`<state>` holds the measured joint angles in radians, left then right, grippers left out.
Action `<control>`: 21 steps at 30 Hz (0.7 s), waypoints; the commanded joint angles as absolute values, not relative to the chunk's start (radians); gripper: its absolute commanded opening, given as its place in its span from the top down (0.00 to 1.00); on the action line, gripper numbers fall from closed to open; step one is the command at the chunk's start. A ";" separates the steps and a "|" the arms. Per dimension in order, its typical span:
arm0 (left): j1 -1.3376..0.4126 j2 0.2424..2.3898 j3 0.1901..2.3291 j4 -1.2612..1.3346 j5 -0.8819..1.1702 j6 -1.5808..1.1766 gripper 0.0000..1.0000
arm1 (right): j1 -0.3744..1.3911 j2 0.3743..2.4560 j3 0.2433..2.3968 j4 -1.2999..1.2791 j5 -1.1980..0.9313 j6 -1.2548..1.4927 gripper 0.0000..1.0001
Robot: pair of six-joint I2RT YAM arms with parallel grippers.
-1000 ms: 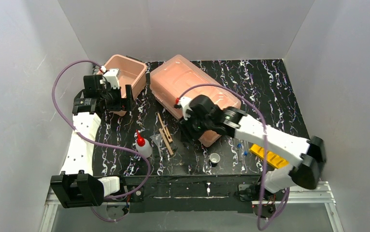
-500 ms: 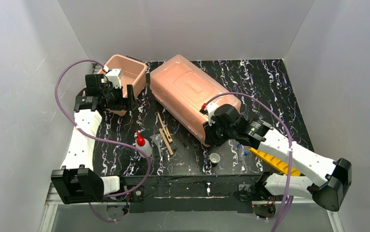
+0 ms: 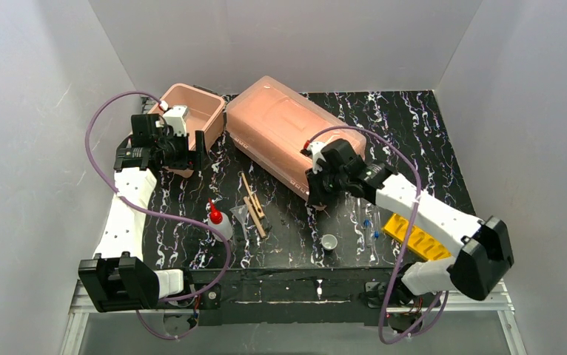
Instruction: Organize the chemistry lab equipment
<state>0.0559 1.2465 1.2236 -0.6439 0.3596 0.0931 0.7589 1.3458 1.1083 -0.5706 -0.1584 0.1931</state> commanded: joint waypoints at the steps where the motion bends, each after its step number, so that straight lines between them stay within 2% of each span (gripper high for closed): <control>1: 0.056 1.228 1.213 -0.634 0.353 0.113 0.14 | 0.679 1.423 1.232 -0.518 -0.066 0.243 0.87; 3: 0.056 1.233 1.214 -0.630 0.347 0.115 0.14 | 0.657 1.422 1.263 -0.521 -0.002 0.296 0.88; 7: 0.055 1.253 1.231 -0.633 0.337 0.118 0.13 | 0.719 1.413 1.337 -0.496 0.093 0.308 0.91; 12: 0.055 1.302 1.273 -0.623 0.321 0.101 0.13 | 0.826 1.536 1.457 -0.503 0.063 0.255 0.91; 17: 0.055 1.395 1.360 -0.592 0.307 0.083 0.14 | 0.796 1.658 1.513 -0.532 0.057 0.275 0.96; 21: 0.049 1.508 1.486 -0.538 0.226 0.081 0.19 | 0.717 1.652 1.458 -0.503 0.041 0.311 0.98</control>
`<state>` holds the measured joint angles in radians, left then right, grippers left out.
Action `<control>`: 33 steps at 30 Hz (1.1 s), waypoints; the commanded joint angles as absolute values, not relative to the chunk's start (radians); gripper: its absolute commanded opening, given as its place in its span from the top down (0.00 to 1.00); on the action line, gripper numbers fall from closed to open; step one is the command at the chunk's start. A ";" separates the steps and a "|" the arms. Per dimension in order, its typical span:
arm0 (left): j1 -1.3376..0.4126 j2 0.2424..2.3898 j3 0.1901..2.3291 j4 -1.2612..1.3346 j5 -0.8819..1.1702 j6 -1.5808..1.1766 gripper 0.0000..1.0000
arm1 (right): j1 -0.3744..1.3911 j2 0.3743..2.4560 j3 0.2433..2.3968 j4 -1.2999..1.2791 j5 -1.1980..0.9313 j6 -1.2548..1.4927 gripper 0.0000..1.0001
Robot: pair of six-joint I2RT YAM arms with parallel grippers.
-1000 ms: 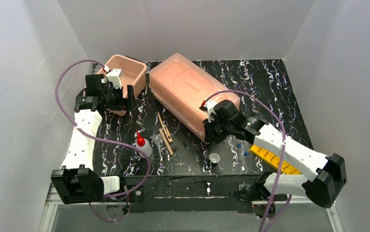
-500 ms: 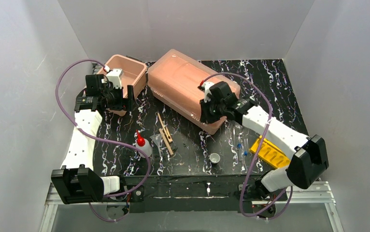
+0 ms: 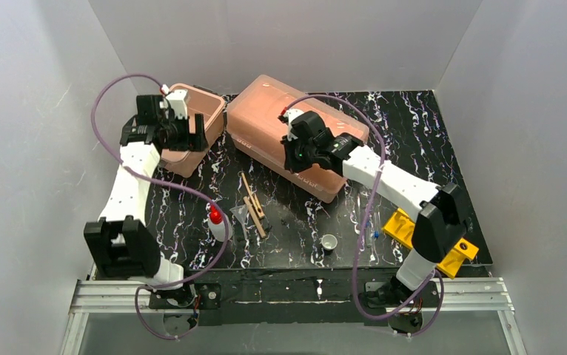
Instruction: Organize the chemistry lab equipment
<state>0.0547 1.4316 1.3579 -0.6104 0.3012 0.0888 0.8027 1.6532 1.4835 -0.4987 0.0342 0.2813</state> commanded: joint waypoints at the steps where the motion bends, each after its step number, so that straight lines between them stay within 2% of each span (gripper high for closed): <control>1: 0.044 1.541 1.523 -0.531 0.209 0.086 0.19 | 0.699 1.647 1.443 -0.503 0.051 0.313 0.98; 7: -0.036 1.762 1.732 -0.470 0.057 0.170 0.19 | 0.559 1.605 1.396 -0.488 0.051 0.334 0.98; 14: -0.126 1.972 1.932 -0.499 0.016 0.215 0.18 | 0.466 1.621 1.431 -0.491 0.027 0.350 0.97; 19: -0.174 2.087 2.073 -0.552 0.016 0.242 0.18 | 0.431 1.611 1.420 -0.468 0.009 0.377 0.96; 33: -0.322 2.266 2.271 -0.617 0.098 0.304 0.18 | 0.416 1.574 1.386 -0.403 -0.036 0.406 0.92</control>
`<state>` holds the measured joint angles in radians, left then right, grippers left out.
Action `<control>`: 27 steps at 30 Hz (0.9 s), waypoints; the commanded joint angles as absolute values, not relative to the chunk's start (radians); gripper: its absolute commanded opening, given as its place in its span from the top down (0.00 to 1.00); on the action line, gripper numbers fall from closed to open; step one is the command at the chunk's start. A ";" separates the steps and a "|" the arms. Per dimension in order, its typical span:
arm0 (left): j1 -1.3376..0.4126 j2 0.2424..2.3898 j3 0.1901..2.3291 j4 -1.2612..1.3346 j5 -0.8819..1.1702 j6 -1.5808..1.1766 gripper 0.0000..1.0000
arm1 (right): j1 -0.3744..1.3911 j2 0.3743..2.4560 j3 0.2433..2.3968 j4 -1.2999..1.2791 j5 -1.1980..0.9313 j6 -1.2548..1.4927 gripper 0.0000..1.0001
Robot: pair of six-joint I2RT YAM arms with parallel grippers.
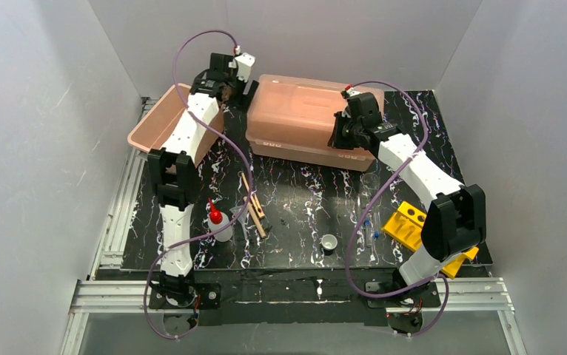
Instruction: Organize the chemistry lab equipment
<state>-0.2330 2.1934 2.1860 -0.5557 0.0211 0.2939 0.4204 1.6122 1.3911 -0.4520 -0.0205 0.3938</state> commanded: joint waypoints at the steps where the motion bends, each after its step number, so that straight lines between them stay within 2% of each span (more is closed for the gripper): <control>1: -0.332 2.282 2.296 -0.626 0.107 0.302 0.18 | 0.415 1.572 1.380 -0.403 -0.031 0.406 0.92; 12: -0.406 2.338 2.380 -0.636 0.222 0.293 0.16 | 0.358 1.566 1.337 -0.373 -0.067 0.449 0.92; 19: -0.417 2.317 2.431 -0.682 0.300 0.155 0.14 | 0.520 1.635 1.440 -0.367 -0.078 0.350 0.91; 22: -0.337 2.214 2.350 -0.671 0.370 0.028 0.13 | 0.625 1.719 1.526 -0.399 -0.031 0.278 0.91; 24: -0.249 2.145 2.305 -0.682 0.439 -0.071 0.07 | 0.671 1.778 1.593 -0.418 -0.007 0.252 0.91; 27: -0.112 2.056 2.250 -0.754 0.517 -0.127 0.07 | 0.718 1.877 1.726 -0.431 0.028 0.244 0.91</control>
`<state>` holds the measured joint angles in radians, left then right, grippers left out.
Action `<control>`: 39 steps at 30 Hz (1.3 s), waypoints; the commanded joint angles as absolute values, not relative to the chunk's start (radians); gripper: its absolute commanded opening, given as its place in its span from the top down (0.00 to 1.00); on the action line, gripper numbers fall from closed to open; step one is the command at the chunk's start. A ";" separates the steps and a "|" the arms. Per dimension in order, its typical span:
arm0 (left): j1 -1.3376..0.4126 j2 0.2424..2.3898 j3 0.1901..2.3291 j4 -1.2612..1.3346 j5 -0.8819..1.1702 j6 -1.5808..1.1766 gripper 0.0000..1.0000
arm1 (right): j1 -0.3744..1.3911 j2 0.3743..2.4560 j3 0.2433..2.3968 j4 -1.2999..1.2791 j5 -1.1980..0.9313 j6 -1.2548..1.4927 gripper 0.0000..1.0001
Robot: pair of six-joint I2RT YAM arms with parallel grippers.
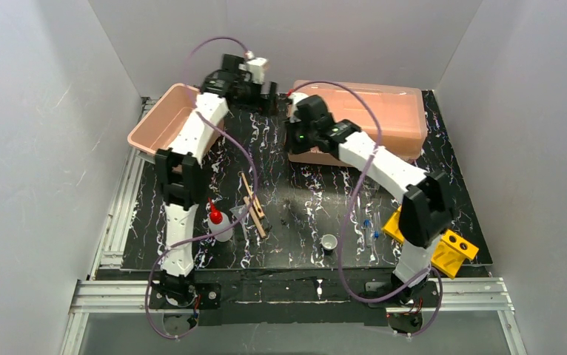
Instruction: Organize the chemistry lab equipment
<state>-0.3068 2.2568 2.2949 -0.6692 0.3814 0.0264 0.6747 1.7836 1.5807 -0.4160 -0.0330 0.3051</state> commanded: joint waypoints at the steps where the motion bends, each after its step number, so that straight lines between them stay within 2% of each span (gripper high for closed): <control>1: -0.079 2.022 2.224 -0.774 0.520 -0.116 0.07 | 0.735 1.914 1.778 -0.441 0.050 0.234 0.91; 7: 0.079 1.837 2.013 -0.842 0.490 -0.012 0.06 | 0.778 2.123 2.031 -0.525 0.182 0.193 0.91; 12: 0.128 1.758 1.916 -0.865 0.446 0.047 0.05 | 0.767 2.224 2.161 -0.623 0.282 0.162 0.92; 24: 0.162 1.616 1.737 -0.840 0.452 0.088 0.05 | 0.582 2.075 1.903 -0.564 0.284 0.300 0.95; 33: 0.181 1.549 1.630 -0.836 0.455 0.126 0.05 | 0.470 2.003 1.840 -0.552 0.235 0.315 0.95; 39: 0.184 1.530 1.604 -0.834 0.455 0.131 0.05 | 0.458 1.989 1.879 -0.616 0.175 0.298 0.93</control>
<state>0.1759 1.5804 1.6216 -0.8193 0.4425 0.1124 0.4487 2.0369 1.8477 -0.5803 0.2290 0.2930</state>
